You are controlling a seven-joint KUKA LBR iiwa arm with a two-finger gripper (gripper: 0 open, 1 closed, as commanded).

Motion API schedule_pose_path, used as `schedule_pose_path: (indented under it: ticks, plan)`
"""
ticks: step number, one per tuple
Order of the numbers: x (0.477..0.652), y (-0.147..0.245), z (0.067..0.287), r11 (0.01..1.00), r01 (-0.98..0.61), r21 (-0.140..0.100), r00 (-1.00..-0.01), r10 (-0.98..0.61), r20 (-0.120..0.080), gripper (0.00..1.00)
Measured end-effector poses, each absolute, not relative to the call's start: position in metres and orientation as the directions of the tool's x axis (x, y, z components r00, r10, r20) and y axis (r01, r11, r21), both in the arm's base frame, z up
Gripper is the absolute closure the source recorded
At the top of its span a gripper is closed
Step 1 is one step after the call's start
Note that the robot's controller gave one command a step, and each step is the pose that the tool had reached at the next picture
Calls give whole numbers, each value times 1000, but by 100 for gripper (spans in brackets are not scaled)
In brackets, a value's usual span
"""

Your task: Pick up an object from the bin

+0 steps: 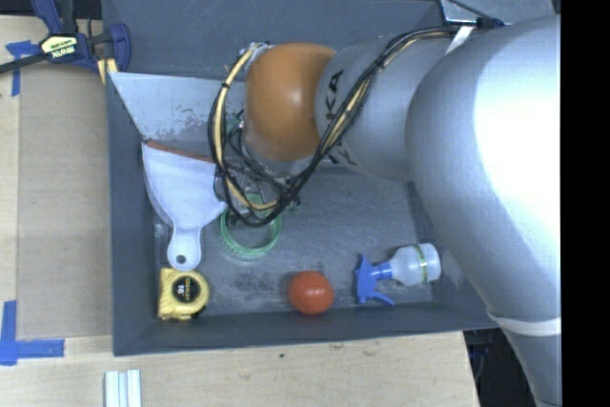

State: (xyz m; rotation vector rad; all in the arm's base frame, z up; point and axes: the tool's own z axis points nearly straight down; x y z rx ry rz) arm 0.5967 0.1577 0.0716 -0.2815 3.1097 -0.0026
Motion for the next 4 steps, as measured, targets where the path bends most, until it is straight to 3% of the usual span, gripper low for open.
schedule_pose_path:
  ticks: [1, 2, 3, 4]
  plan:
    - [606, 208, 73, 983, -185, -17, -983, -185, -13, 100]
    - [590, 242, 80, 999, -48, -16, -999, -48, -19, 100]
    - [599, 240, 126, 968, -249, -19, -968, -250, -21, 100]
    - [603, 232, 238, 894, -447, -24, -894, -447, -29, 100]
